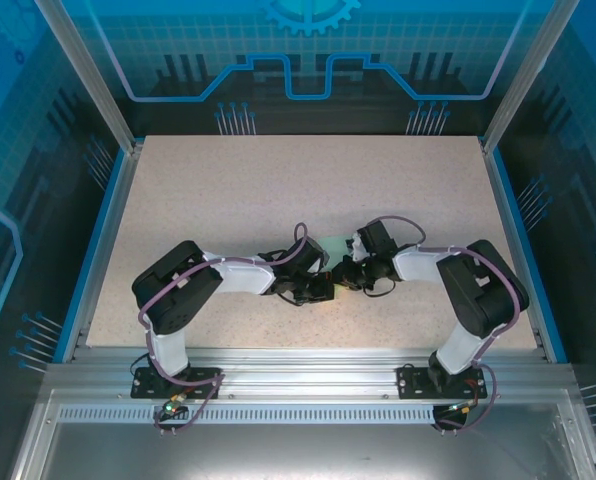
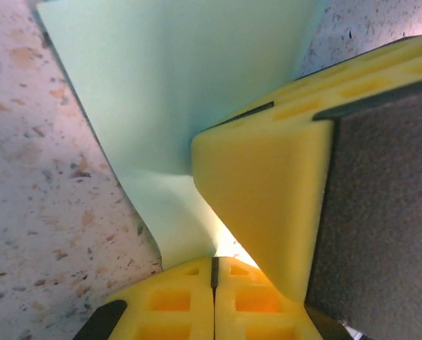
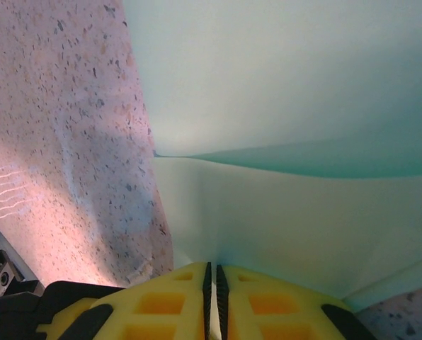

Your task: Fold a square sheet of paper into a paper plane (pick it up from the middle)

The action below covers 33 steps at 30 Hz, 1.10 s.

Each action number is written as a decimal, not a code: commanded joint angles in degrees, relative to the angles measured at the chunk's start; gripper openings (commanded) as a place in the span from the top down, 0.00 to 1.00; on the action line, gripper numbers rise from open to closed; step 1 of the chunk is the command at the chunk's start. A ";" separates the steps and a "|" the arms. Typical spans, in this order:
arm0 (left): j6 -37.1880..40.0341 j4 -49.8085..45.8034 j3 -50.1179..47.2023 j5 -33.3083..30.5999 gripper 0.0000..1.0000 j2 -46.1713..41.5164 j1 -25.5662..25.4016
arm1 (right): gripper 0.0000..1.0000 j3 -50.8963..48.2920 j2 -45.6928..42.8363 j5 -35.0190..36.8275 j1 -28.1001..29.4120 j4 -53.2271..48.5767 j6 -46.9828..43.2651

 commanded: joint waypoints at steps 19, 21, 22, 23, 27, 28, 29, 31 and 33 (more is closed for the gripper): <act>-0.17 -6.93 -3.78 -6.03 0.97 2.35 -0.22 | 0.84 6.94 5.71 1.49 -14.69 -2.61 -6.13; -0.11 -6.81 -3.47 -5.90 0.97 2.36 -0.24 | 0.84 7.12 5.40 -0.07 -15.58 -2.15 -6.22; -0.09 -6.77 -3.38 -5.69 0.97 2.35 -0.24 | 0.84 7.31 4.70 -0.86 -15.75 -2.24 -6.47; 0.06 -6.78 -3.17 -5.64 0.97 2.27 -0.20 | 0.84 7.48 3.65 -1.50 -15.76 -2.61 -6.82; 0.42 -6.88 -2.35 -5.09 0.96 2.03 -0.34 | 0.82 7.22 -2.01 -1.99 -14.59 -4.68 -7.71; 0.49 -7.02 -2.14 -5.04 0.96 2.07 -0.32 | 0.81 6.84 -3.34 -2.07 -14.09 -5.07 -7.75; 0.60 -7.03 -1.97 -5.01 0.96 2.09 -0.43 | 0.81 6.38 -4.44 -1.97 -13.20 -5.19 -7.63; 0.60 -7.03 -1.76 -4.95 0.96 2.19 -0.43 | 0.81 5.21 -5.68 -1.83 -11.35 -4.85 -7.06; 0.64 -7.03 -1.42 -4.81 0.96 2.27 -0.55 | 0.80 4.51 -5.66 -1.70 -8.96 -4.06 -6.44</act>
